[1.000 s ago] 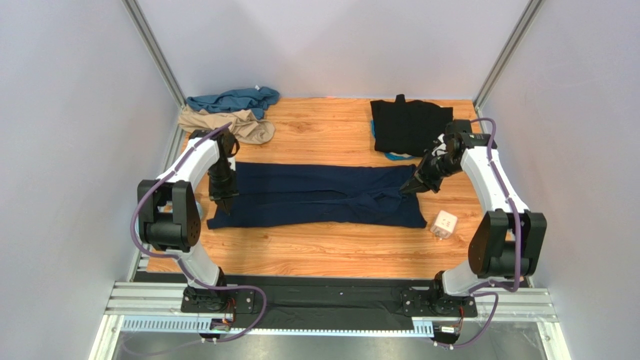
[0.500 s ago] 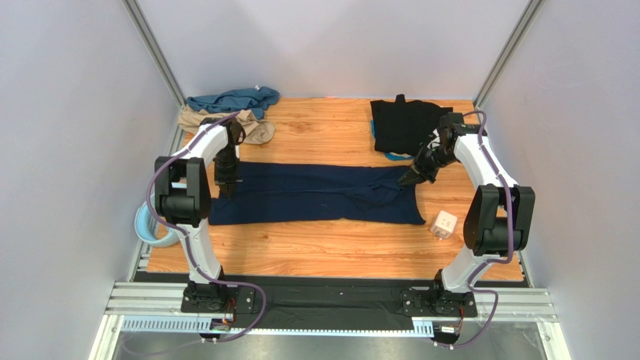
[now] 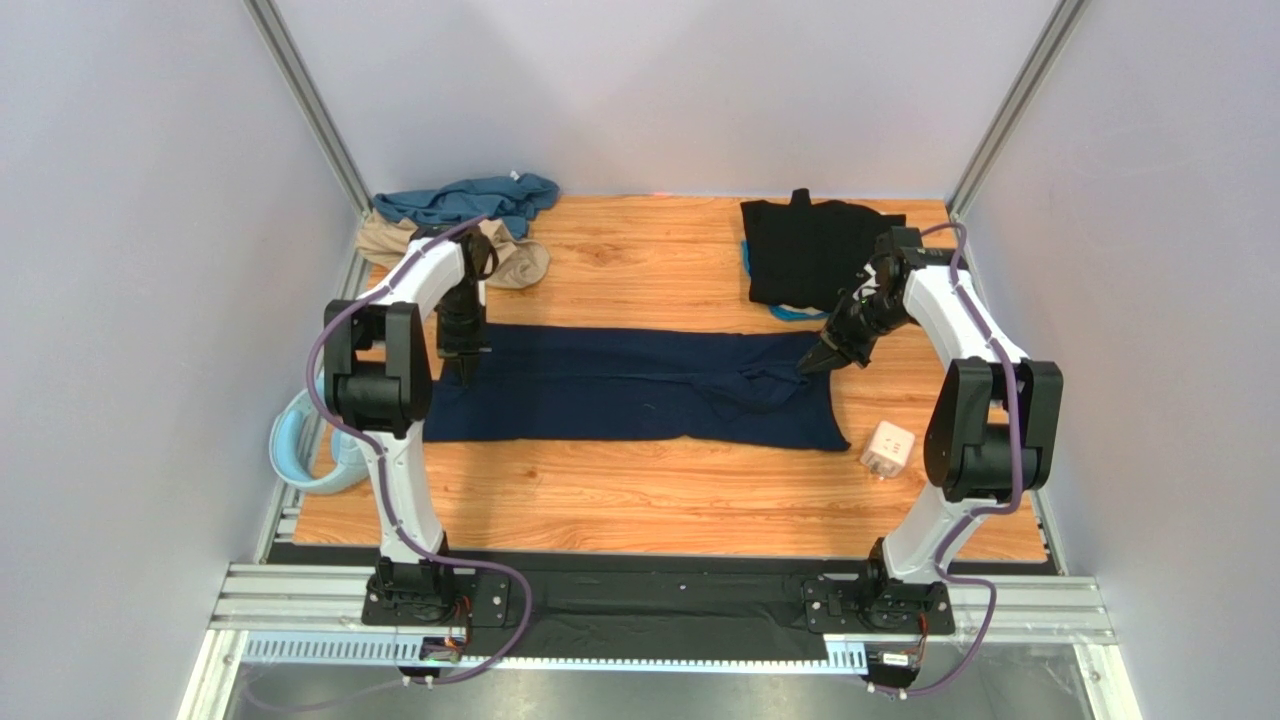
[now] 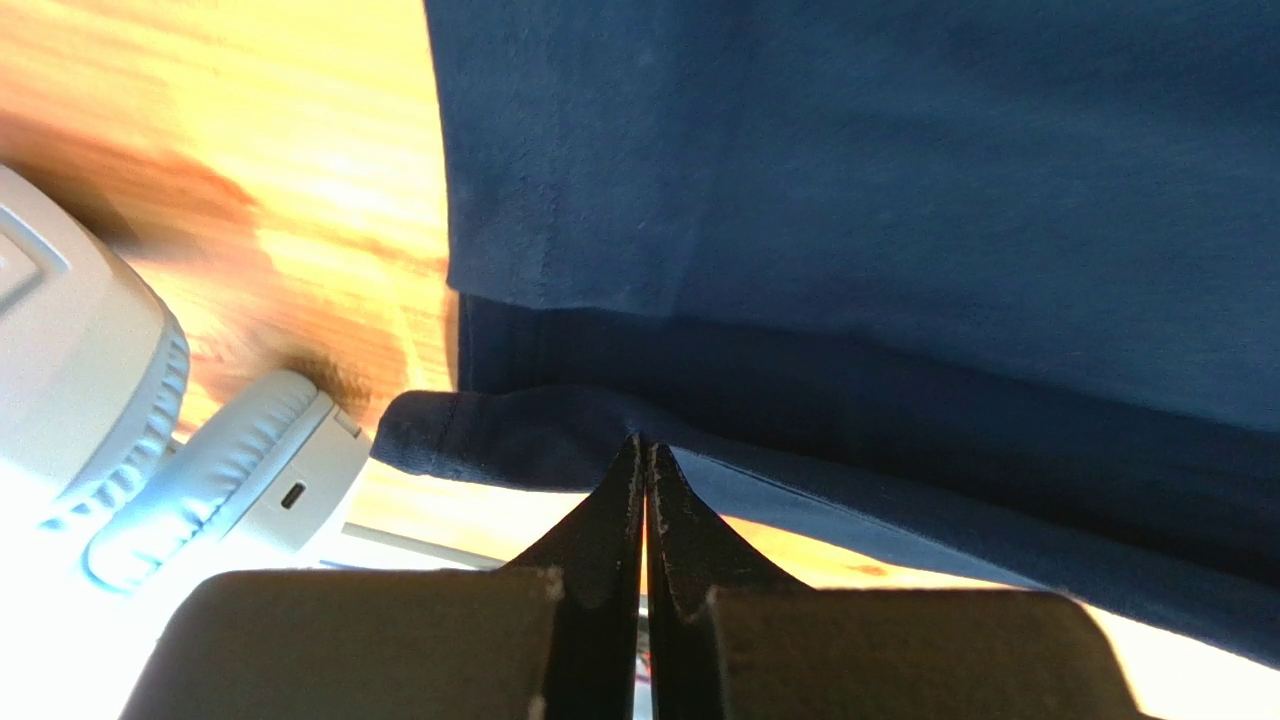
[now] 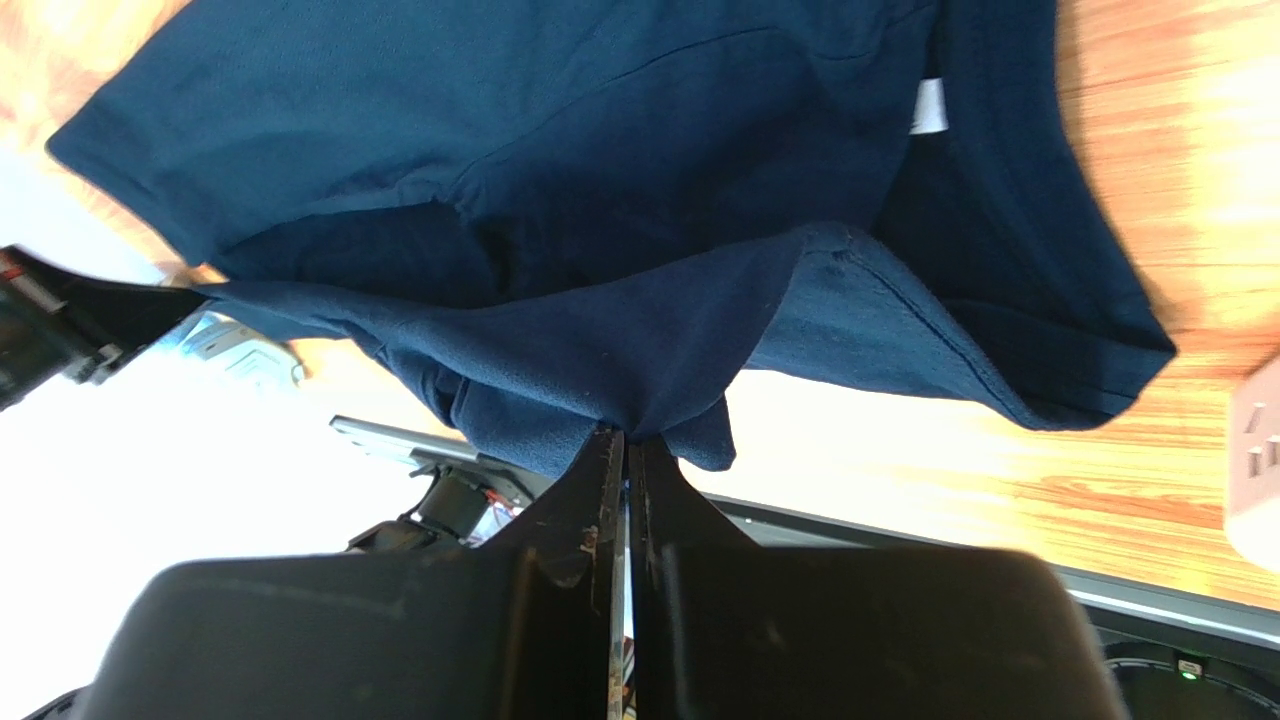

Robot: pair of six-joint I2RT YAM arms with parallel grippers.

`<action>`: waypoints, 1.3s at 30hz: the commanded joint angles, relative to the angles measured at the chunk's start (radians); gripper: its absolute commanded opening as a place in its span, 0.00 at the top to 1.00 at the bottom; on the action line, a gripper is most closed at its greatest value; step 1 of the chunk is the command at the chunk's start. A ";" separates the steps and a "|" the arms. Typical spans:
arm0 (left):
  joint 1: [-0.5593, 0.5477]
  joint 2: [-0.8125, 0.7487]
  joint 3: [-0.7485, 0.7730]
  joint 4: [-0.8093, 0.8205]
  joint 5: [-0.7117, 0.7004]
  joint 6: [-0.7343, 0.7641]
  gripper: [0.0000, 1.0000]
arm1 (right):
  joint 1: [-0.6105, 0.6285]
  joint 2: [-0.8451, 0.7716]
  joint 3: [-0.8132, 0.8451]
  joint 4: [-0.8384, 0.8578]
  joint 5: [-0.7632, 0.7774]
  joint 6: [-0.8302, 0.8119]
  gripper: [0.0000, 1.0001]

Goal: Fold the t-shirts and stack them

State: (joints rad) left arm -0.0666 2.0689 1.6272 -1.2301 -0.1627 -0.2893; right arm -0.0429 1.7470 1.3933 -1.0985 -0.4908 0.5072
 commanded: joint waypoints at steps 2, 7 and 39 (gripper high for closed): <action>-0.016 0.017 0.066 -0.003 -0.026 0.016 1.00 | -0.006 -0.032 0.021 0.017 0.061 -0.004 1.00; -0.025 0.056 0.088 -0.006 -0.029 0.019 1.00 | -0.006 -0.014 0.016 0.014 0.051 -0.004 1.00; -0.041 -0.118 0.099 0.115 -0.201 -0.020 0.77 | 0.003 0.008 0.079 0.042 0.123 0.011 0.75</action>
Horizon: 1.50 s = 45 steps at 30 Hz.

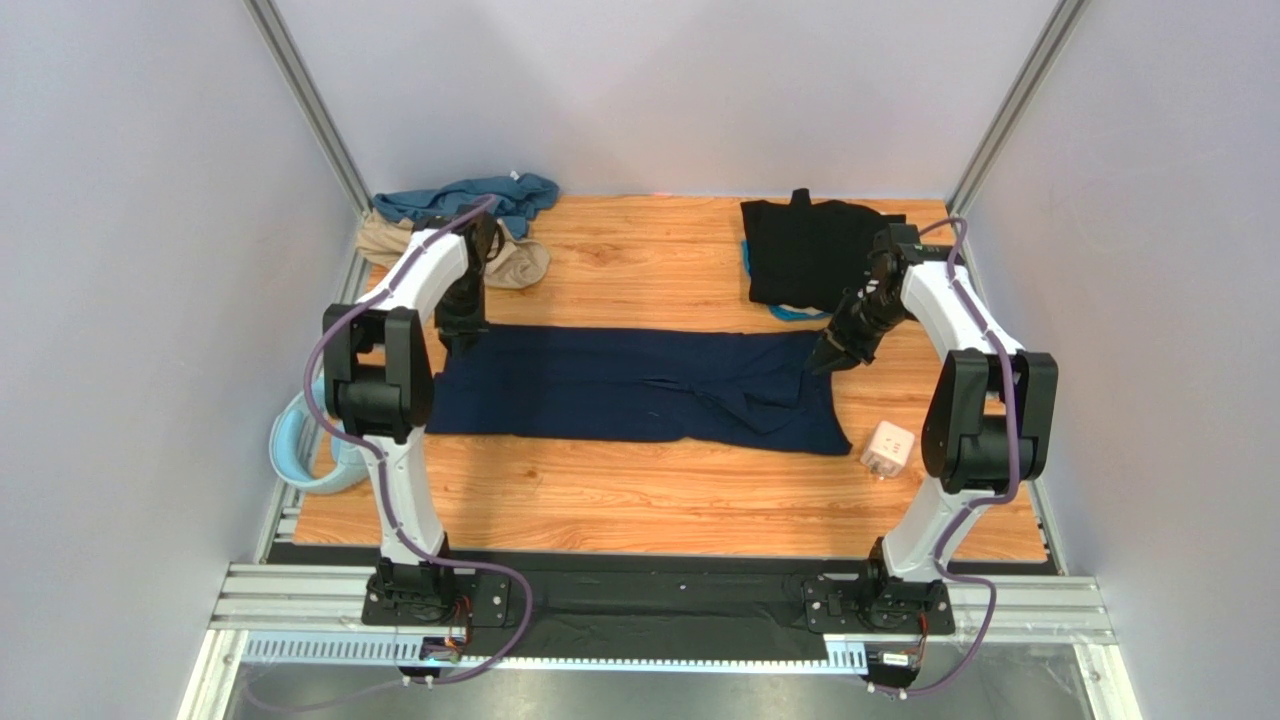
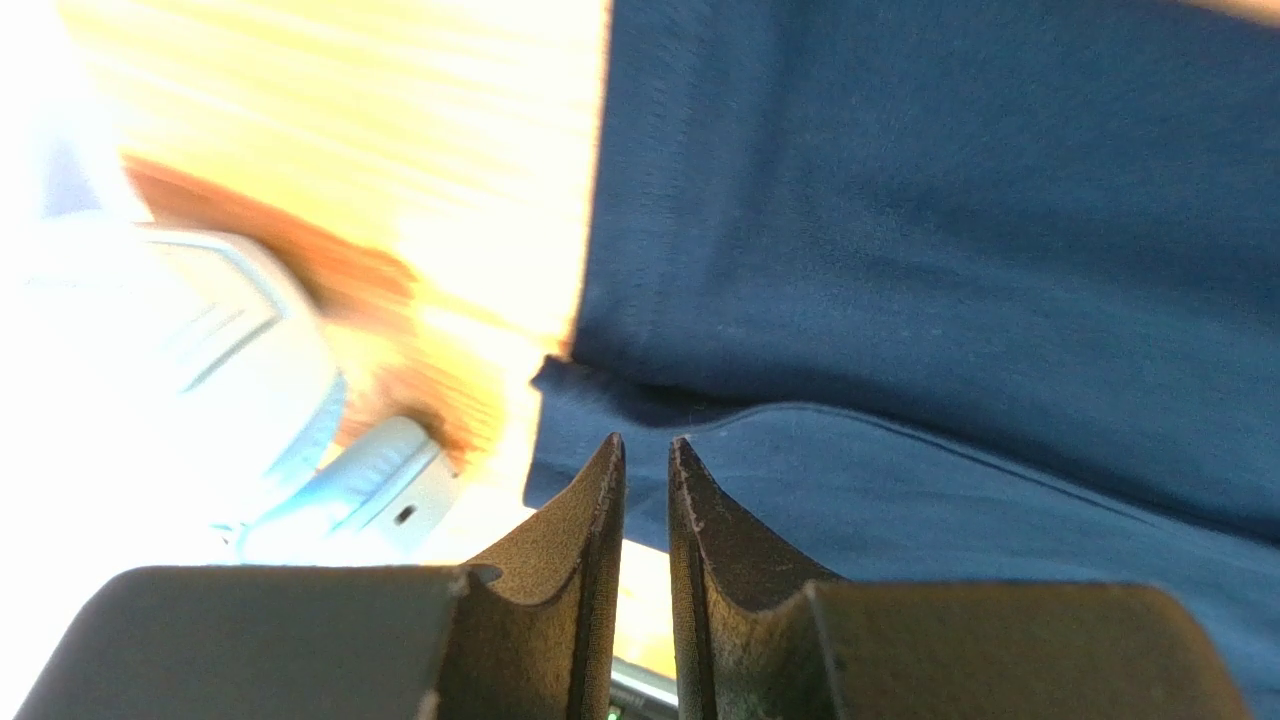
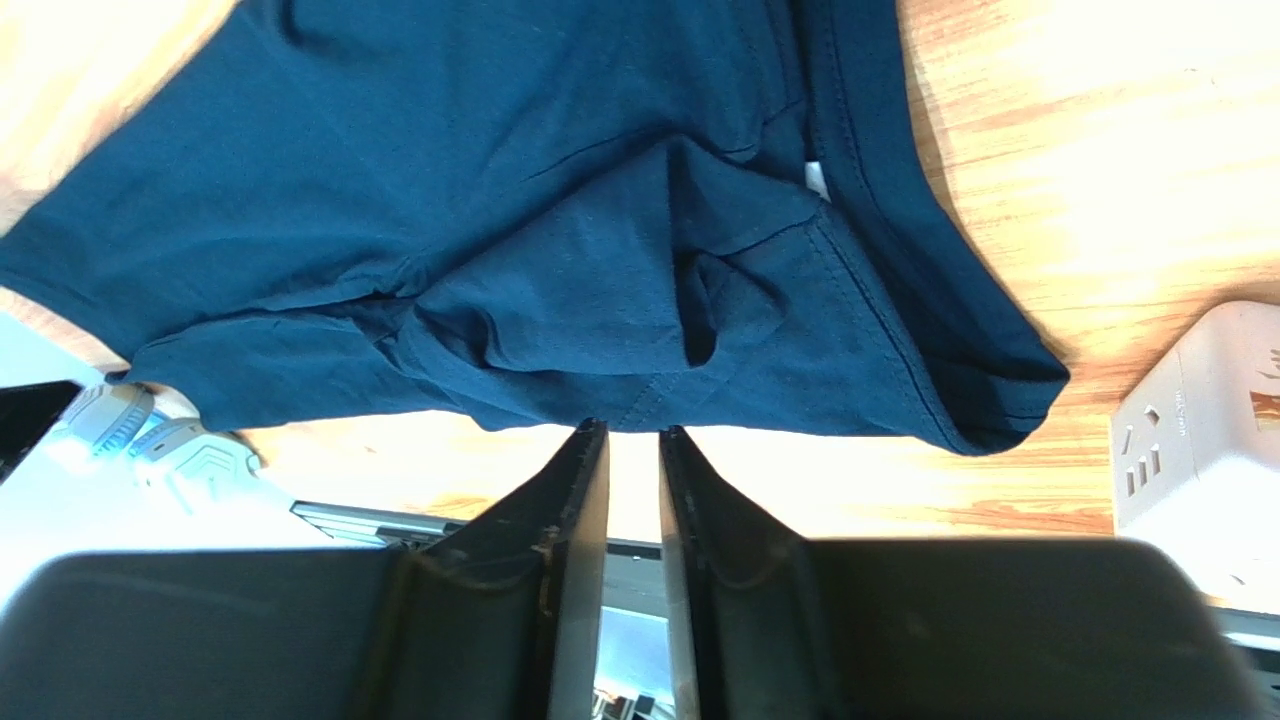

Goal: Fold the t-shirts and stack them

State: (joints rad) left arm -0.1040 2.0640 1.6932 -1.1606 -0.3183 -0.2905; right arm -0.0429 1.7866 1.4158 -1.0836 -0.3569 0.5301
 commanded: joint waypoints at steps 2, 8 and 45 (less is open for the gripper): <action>-0.008 -0.160 0.016 0.074 -0.007 -0.024 0.77 | 0.017 -0.056 0.061 0.022 -0.028 -0.038 0.73; -0.121 -0.216 -0.101 0.160 0.134 -0.019 0.77 | 0.165 -0.032 0.039 -0.055 0.022 -0.142 0.67; -0.324 -0.180 -0.254 0.177 0.222 -0.093 0.81 | 0.482 0.218 0.100 -0.065 0.280 -0.209 0.59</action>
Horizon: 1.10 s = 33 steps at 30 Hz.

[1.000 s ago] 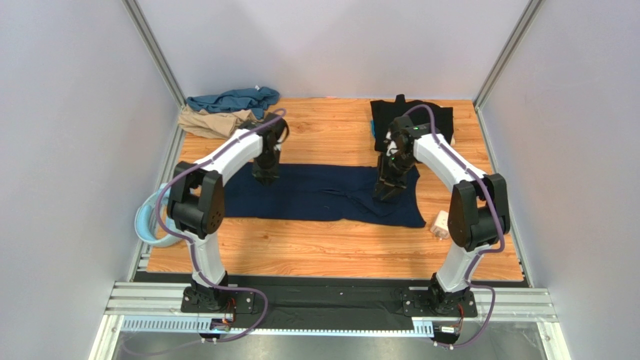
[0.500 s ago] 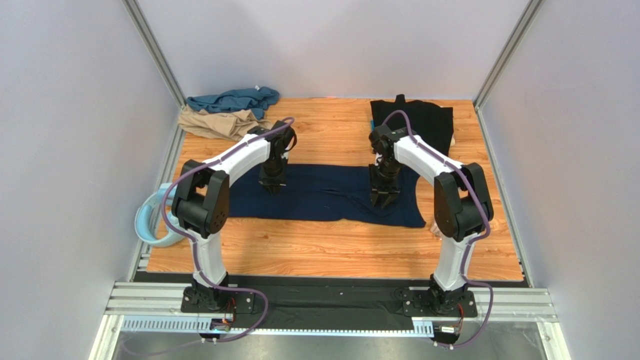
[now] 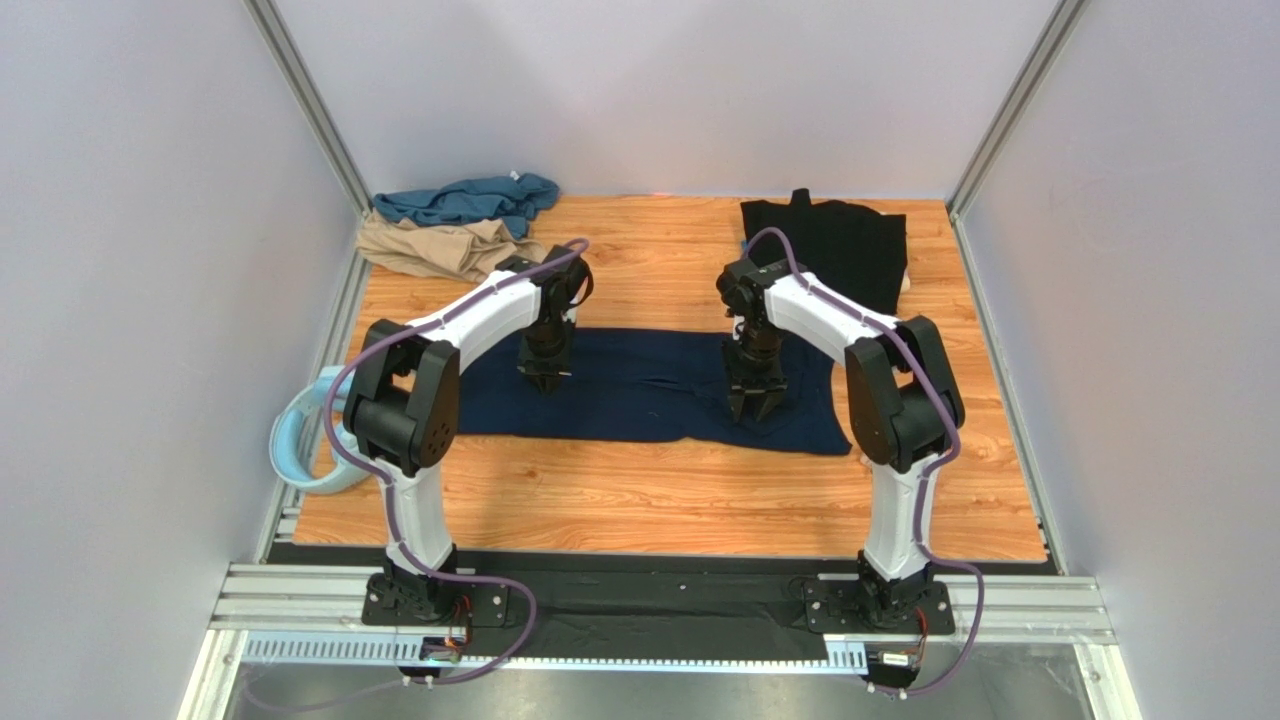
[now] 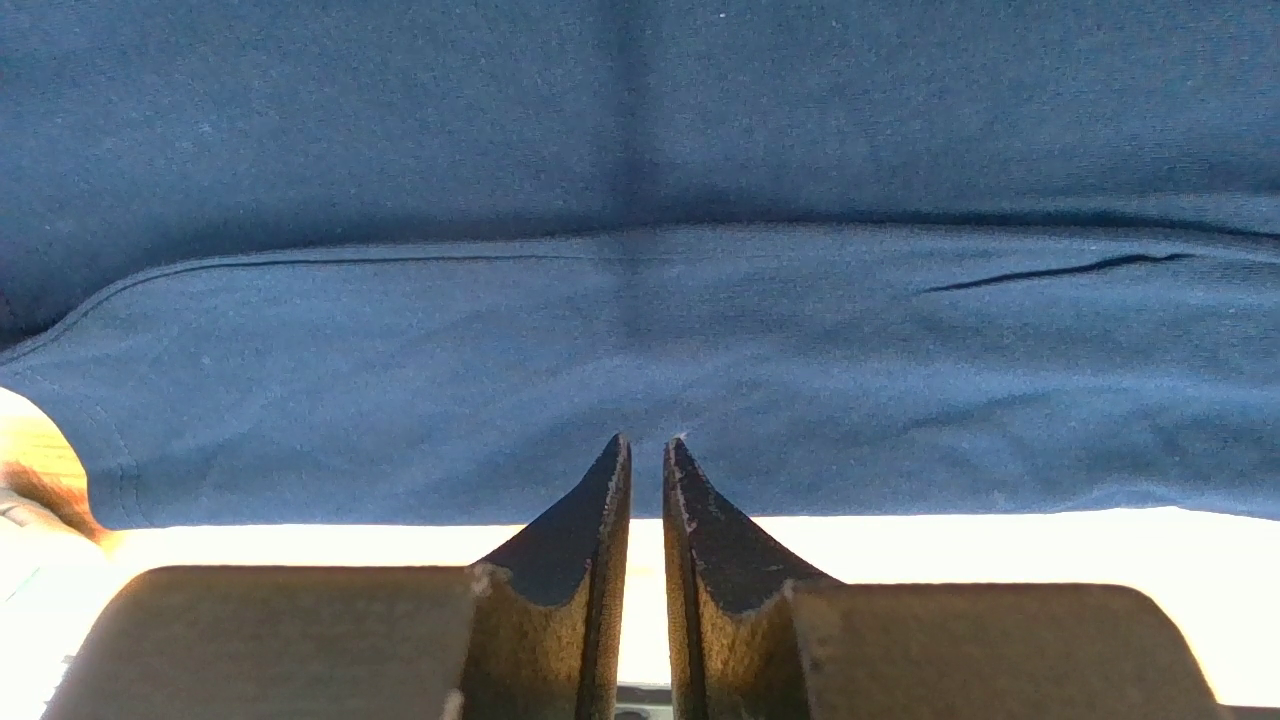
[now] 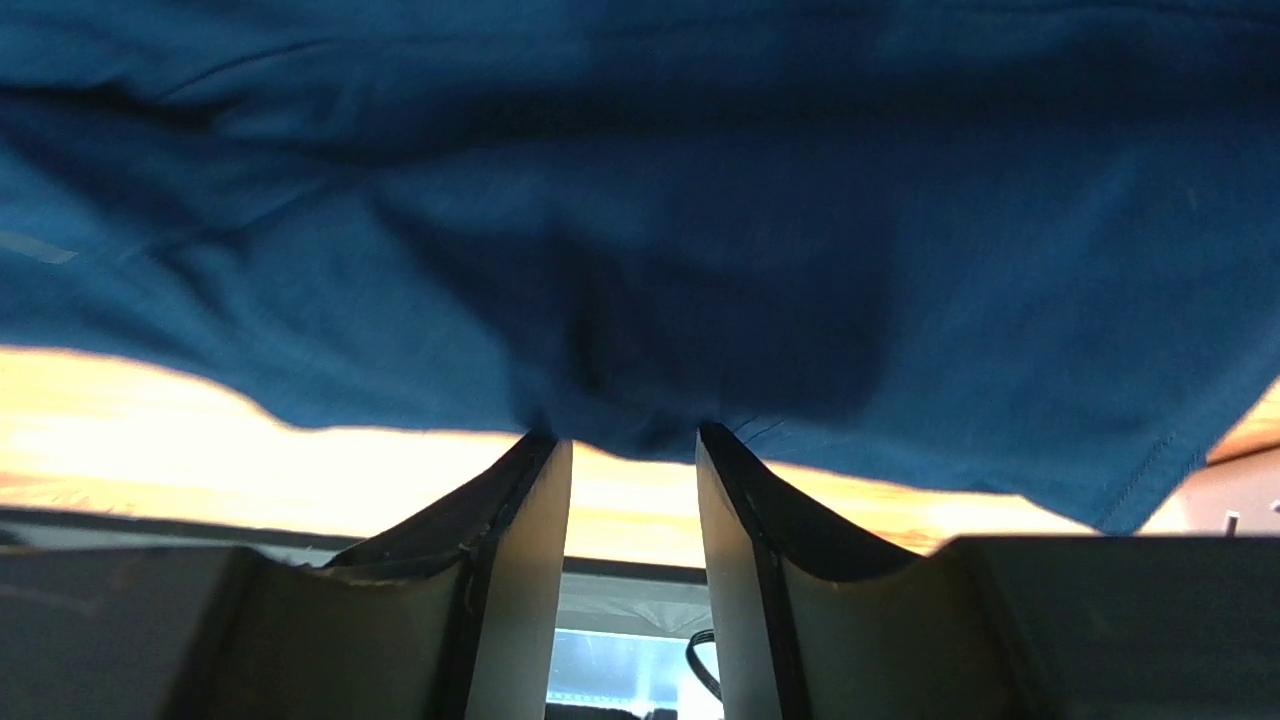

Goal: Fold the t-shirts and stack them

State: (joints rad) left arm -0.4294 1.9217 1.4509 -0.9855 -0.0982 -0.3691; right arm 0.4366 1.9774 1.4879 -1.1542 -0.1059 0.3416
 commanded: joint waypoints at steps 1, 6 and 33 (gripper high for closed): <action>0.000 -0.039 -0.012 0.002 0.002 -0.014 0.81 | 0.002 0.034 0.032 0.004 0.032 -0.021 0.60; 0.001 -0.050 -0.027 0.004 -0.006 -0.017 0.81 | 0.002 0.046 0.058 -0.002 0.038 -0.027 0.90; 0.001 -0.047 -0.072 0.001 0.011 0.009 0.82 | -0.004 0.182 0.543 -0.214 0.071 -0.041 0.94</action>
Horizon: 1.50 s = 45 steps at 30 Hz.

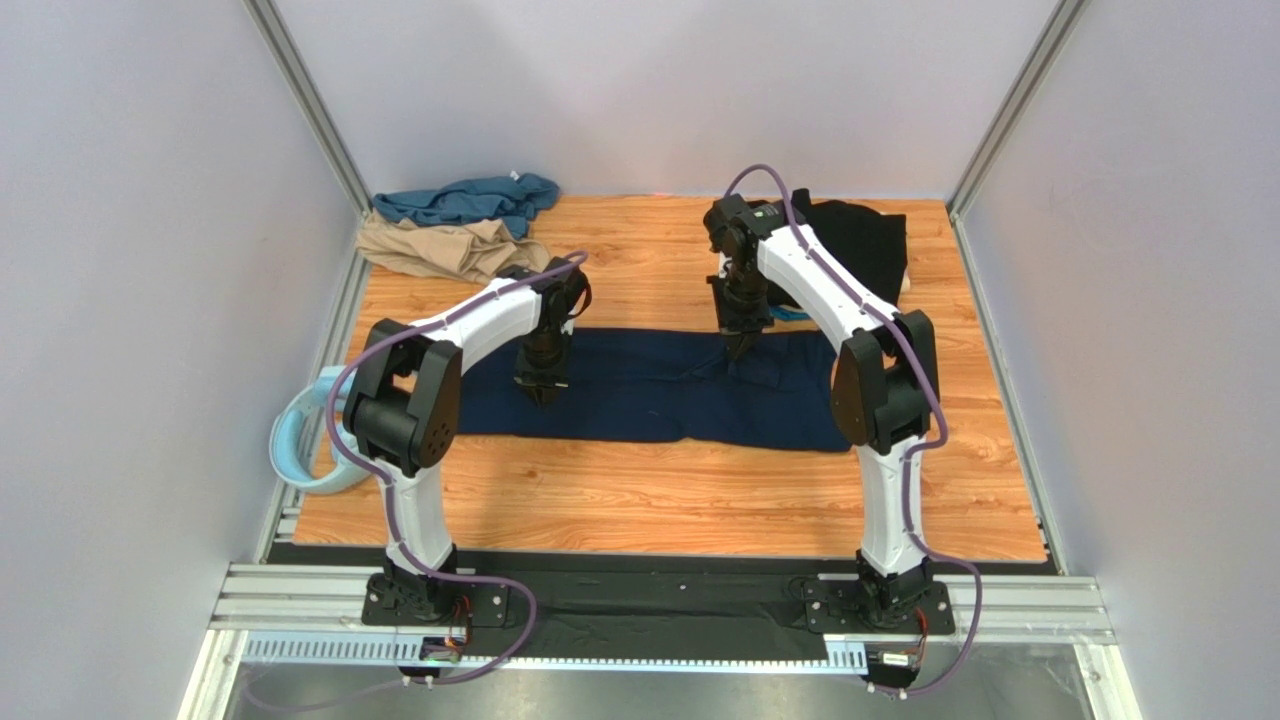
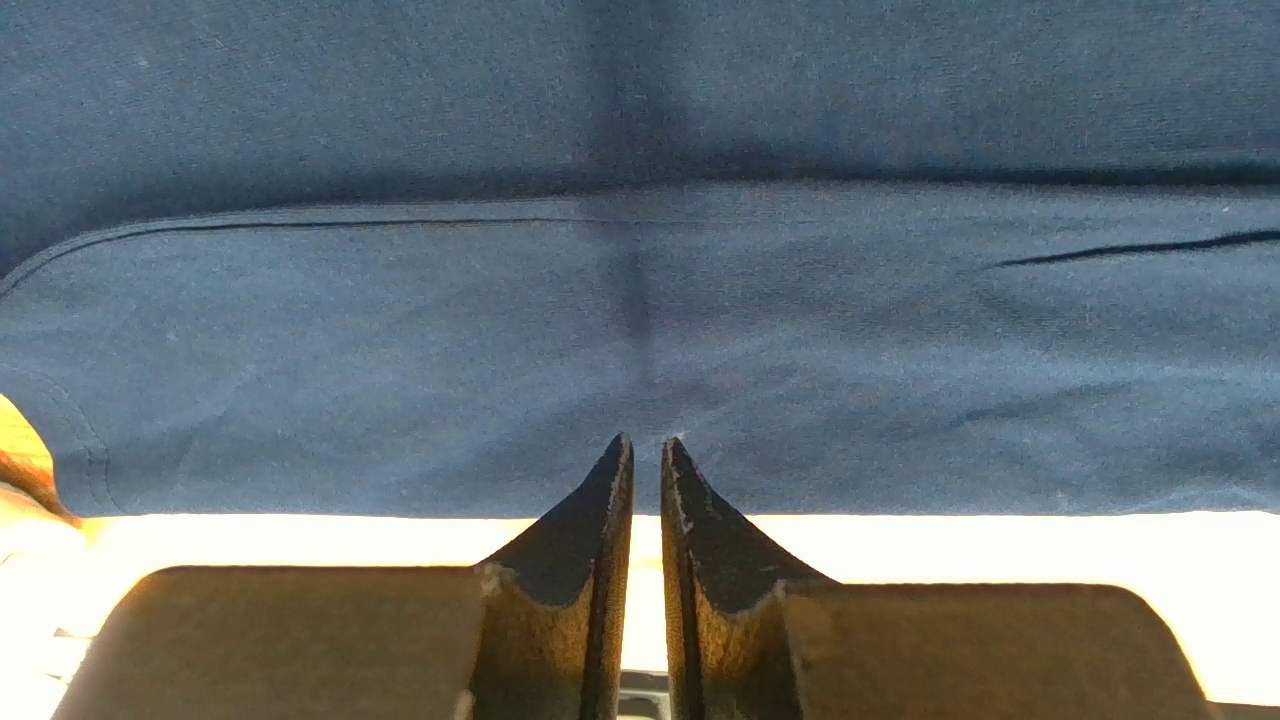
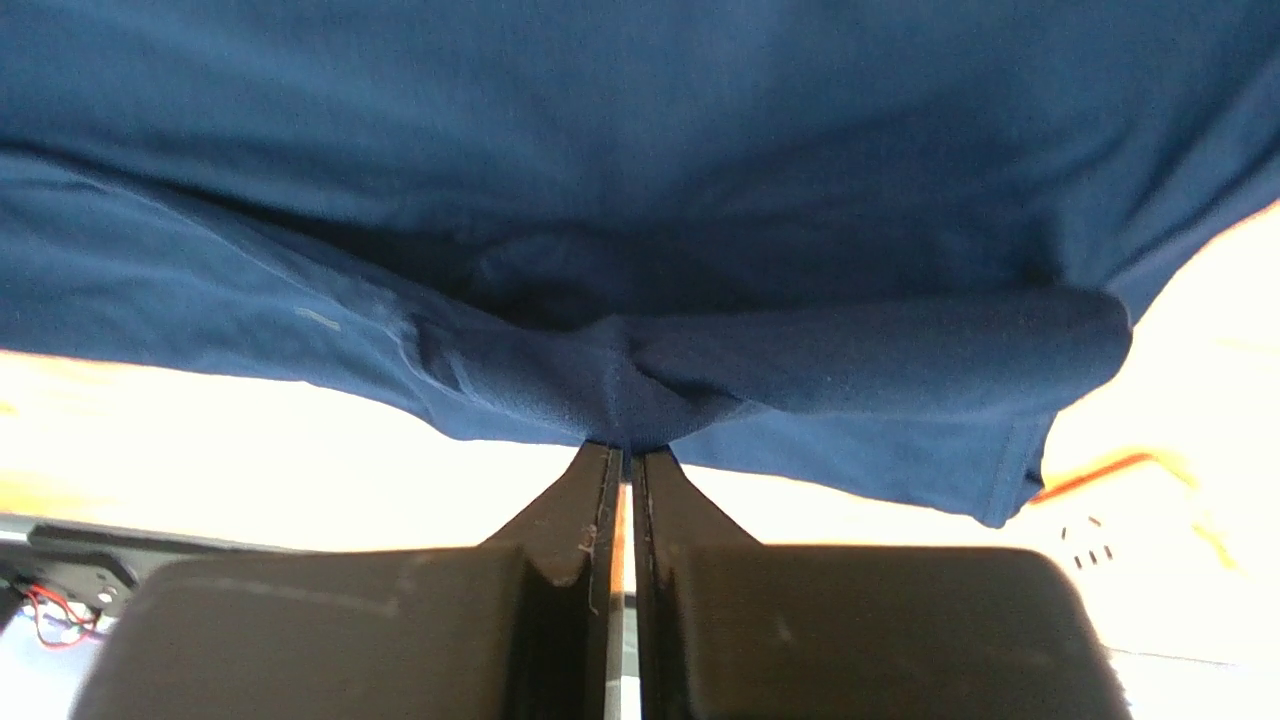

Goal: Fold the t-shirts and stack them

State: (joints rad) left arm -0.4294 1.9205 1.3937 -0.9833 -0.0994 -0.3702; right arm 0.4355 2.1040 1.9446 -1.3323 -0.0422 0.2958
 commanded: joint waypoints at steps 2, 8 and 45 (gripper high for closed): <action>0.001 -0.048 -0.018 -0.002 0.012 0.011 0.82 | -0.003 0.076 0.135 -0.047 0.002 0.002 0.87; 0.001 -0.052 -0.035 0.003 0.017 0.014 0.82 | -0.007 0.105 0.186 -0.059 -0.007 0.011 0.80; 0.001 -0.021 -0.030 -0.003 0.033 0.030 0.83 | -0.026 -0.035 -0.220 0.081 0.081 -0.029 0.58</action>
State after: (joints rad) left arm -0.4294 1.9179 1.3567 -0.9802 -0.0608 -0.3531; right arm 0.4099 2.0613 1.7321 -1.2732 0.0429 0.2813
